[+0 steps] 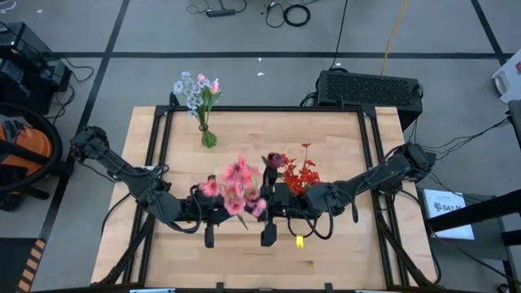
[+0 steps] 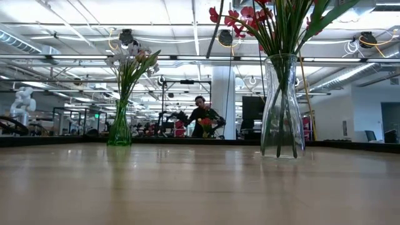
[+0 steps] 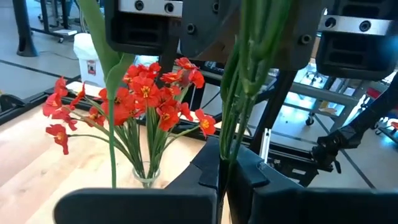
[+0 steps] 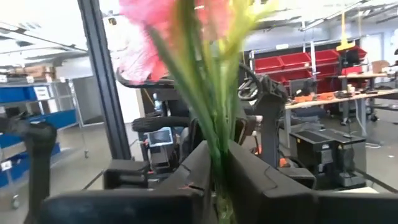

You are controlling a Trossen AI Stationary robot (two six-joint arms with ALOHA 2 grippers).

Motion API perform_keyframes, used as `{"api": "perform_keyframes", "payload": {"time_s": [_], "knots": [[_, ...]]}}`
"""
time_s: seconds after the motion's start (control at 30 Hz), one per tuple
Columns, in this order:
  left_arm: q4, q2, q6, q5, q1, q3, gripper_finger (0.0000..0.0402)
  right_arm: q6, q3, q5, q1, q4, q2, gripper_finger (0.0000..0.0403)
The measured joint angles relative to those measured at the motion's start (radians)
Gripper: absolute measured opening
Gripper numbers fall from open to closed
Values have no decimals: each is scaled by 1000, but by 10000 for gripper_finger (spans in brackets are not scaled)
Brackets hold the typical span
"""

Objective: Sort flowers into vase by color
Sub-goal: Put the light orange flower into the green vase

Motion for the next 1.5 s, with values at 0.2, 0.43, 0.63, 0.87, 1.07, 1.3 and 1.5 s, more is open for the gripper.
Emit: {"api": "perform_keyframes", "payload": {"time_s": [0.2,0.43,0.63,0.87,1.07,1.3,1.5], "knots": [[6,0,0,-8,1,0,11,-3,0,-9,2,-93,-37,80],[5,0,0,-28,2,0,10,-5,0,-12,5,-192,-81,116],[-37,-26,15,-76,2,0,10,-15,0,-11,14,-231,-111,129],[-110,-67,18,-124,1,1,10,-88,-1,-9,29,-263,-135,130],[-265,-88,-70,-182,1,1,10,-102,-1,-8,44,-390,-159,130],[-480,-131,-191,-232,1,1,10,-103,-1,-2,48,-470,-180,130],[-566,-179,-191,-235,11,1,10,-60,-1,-3,47,-600,-179,130]]}}
